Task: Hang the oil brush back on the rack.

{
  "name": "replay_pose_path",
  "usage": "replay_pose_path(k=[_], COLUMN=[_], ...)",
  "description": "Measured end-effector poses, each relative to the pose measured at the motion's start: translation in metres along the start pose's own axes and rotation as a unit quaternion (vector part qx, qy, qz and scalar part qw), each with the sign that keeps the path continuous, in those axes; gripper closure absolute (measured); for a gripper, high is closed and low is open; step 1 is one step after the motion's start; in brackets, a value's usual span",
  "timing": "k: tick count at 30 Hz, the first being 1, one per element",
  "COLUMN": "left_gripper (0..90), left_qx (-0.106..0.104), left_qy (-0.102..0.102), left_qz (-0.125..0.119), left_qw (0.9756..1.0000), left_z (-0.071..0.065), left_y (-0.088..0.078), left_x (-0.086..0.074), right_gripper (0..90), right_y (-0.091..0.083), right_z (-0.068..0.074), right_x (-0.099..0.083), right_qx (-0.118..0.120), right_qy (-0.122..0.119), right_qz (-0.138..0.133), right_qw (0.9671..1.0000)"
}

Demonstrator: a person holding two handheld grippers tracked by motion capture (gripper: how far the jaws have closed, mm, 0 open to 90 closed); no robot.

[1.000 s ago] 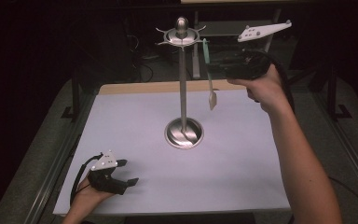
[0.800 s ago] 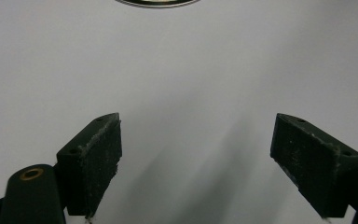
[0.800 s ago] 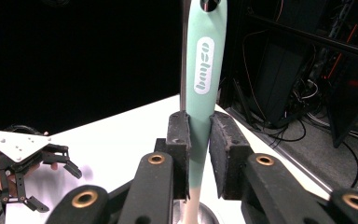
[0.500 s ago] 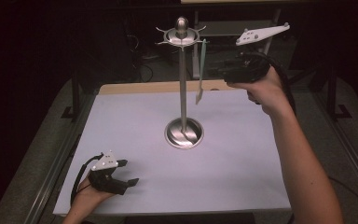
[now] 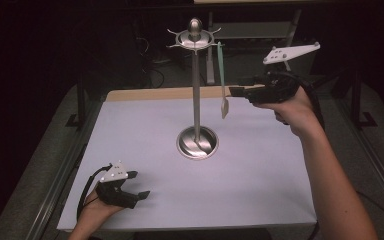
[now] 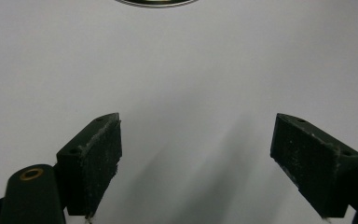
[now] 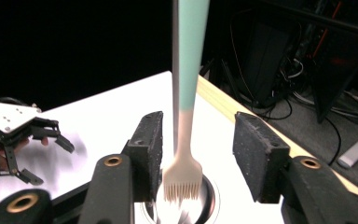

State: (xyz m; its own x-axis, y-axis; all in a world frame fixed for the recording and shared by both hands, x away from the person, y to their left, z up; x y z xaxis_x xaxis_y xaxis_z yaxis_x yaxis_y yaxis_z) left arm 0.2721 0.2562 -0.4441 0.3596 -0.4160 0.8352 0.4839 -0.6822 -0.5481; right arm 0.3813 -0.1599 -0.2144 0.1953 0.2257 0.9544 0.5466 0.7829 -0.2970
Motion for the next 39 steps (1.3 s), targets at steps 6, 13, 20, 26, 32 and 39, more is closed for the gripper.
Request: replay_pose_path(k=[6,13,20,26,32,39], left_gripper=[16.1,16.1,16.1,16.1,16.1,16.1], left_qx=[-0.002,0.0,0.001,-0.001,0.0,0.002], left_qy=[-0.002,-0.001,-0.004,-0.004,-0.005,-0.011], left_qz=[-0.001,-0.004,-0.004,-0.003,-0.003,-0.007], left_qw=[1.0,1.0,1.0,1.0,1.0,0.9999], left_z=[0.0,0.002,0.002,0.001,0.002,0.002], left_y=[0.001,-0.001,0.0,0.0,0.001,-0.001], left_x=[-0.003,-0.003,-0.003,-0.003,-0.004,-0.004], right_gripper=[46.1,40.5,38.0,36.7,36.6,35.7], right_y=[-0.006,-0.011,-0.016,-0.022,-0.027,-0.033], right_z=[-0.003,-0.004,-0.003,0.0,0.003,0.006], right_x=[-0.02,-0.047,-0.073,-0.103,-0.129,-0.164], right_qx=[-0.014,-0.028,-0.033,-0.042,-0.052,-0.063], right_qy=[0.009,0.016,0.019,0.029,0.038,0.046], right_qz=[0.006,0.004,0.006,0.011,0.016,0.013], right_qw=[0.9998,0.9995,0.9992,0.9986,0.9978,0.9969])
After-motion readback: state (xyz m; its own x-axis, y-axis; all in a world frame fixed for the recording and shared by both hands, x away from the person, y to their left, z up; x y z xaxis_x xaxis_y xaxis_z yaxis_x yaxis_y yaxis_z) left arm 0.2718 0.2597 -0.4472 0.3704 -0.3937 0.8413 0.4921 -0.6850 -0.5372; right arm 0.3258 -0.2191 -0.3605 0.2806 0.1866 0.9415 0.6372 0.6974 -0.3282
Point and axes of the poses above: each handheld gripper's, and its own axes: y roughly forward along the jaws, x roughly out of its top, z roughly to its left, the point moved 2 cm from there along y, roughly forward along the jaws, and after that the axes turned 8 degrees about -z, right-handed, at the moved point
